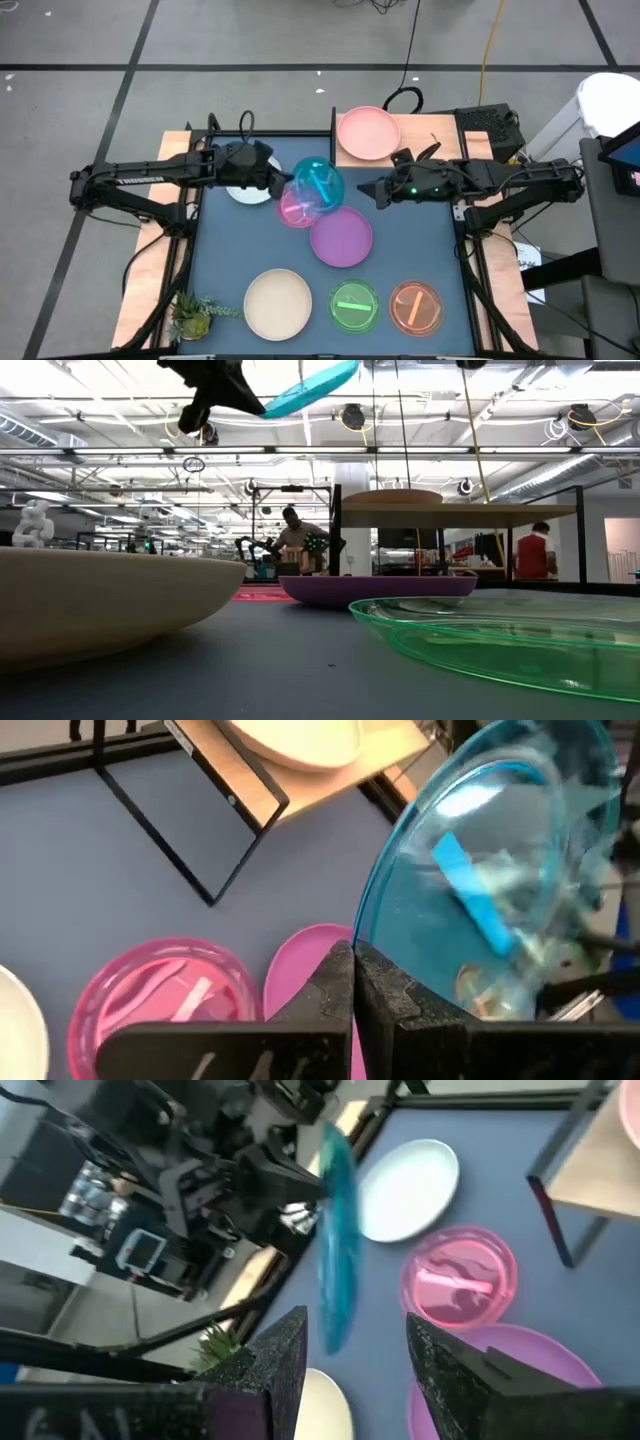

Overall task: Place and stack plates onto a shelf
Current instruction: Put the small blue plate on the shelf

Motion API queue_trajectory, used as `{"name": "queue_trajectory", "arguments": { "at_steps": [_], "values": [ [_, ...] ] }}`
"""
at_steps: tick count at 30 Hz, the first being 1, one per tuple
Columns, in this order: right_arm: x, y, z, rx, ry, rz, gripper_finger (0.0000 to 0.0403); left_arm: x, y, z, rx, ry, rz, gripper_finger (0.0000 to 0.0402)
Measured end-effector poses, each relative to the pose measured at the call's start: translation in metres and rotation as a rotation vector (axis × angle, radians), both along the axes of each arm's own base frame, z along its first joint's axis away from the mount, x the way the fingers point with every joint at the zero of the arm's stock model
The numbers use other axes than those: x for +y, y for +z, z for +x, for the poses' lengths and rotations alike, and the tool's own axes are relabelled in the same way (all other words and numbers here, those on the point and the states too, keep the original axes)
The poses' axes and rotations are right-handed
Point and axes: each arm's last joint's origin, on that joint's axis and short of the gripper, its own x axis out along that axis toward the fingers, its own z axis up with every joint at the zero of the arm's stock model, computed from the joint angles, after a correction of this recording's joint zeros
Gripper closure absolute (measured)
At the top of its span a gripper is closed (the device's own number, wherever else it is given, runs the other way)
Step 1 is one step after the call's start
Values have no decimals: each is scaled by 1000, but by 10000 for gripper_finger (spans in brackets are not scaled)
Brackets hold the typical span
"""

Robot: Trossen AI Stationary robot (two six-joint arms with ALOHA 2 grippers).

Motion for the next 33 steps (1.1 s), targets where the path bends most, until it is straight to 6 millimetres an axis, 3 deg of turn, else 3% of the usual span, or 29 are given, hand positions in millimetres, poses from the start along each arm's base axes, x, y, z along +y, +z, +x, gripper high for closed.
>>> {"name": "queue_trajectory", "arguments": {
  "at_steps": [5,14,20,26,29,33],
  "values": [
    [0,4,0,-40,4,-6,248,-2,7,4,-90,19,-28,402],
    [-7,27,-31,-153,-87,-42,248,-5,21,10,-260,49,-55,402],
    [-9,45,-41,-243,-100,-94,248,-5,17,29,-292,82,-115,402],
    [-10,46,-41,-187,-126,-176,248,-7,7,61,-157,65,-137,402],
    [-11,39,-43,-110,-120,-192,248,-5,6,73,-136,76,-126,402],
    [-11,25,-44,54,-83,-261,248,0,-11,85,-86,111,-159,401]
  ]
}}
